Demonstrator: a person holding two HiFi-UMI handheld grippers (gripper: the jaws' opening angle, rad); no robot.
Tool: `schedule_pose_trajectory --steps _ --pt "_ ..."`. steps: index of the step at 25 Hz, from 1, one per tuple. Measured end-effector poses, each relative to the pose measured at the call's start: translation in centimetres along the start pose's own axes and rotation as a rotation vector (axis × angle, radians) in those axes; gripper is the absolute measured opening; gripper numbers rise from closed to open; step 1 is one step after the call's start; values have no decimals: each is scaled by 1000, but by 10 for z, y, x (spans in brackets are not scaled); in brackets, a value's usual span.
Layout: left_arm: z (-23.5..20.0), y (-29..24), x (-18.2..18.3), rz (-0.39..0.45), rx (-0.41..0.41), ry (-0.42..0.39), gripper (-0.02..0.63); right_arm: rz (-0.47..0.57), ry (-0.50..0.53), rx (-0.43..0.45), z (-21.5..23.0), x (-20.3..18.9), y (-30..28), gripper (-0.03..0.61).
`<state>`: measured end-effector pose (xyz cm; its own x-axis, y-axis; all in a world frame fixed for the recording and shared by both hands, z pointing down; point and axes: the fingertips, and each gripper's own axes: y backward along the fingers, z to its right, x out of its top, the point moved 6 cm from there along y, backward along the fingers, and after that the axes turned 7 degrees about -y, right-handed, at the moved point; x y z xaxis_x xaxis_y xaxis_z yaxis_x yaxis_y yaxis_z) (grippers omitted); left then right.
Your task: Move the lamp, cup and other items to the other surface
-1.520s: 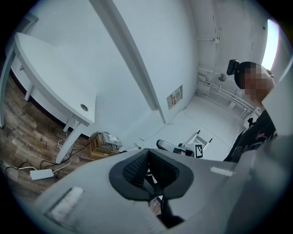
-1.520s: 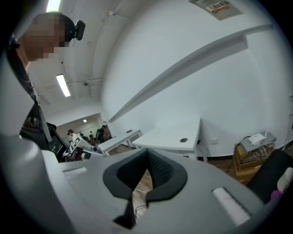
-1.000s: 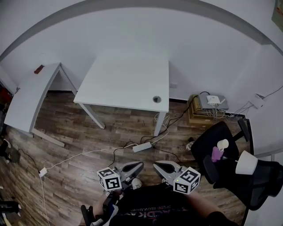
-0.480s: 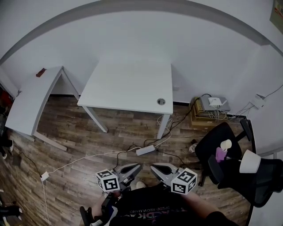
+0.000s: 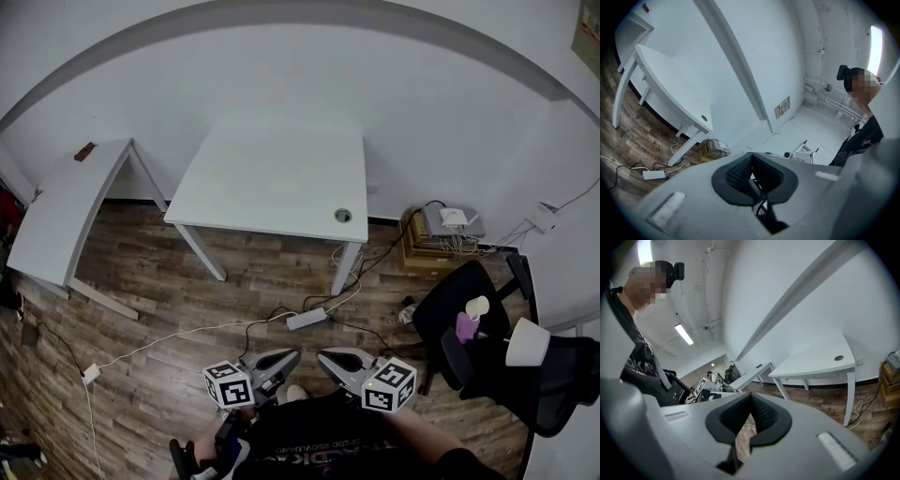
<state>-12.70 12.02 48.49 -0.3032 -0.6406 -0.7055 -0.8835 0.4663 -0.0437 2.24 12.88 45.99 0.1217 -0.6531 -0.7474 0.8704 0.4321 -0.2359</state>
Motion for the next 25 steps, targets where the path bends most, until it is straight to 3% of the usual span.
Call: schedule_pose_trajectory --steps 25 --pt "-6 12 4 -3 -10 -1 -2 -13 38 -4 -10 -4 -14 3"
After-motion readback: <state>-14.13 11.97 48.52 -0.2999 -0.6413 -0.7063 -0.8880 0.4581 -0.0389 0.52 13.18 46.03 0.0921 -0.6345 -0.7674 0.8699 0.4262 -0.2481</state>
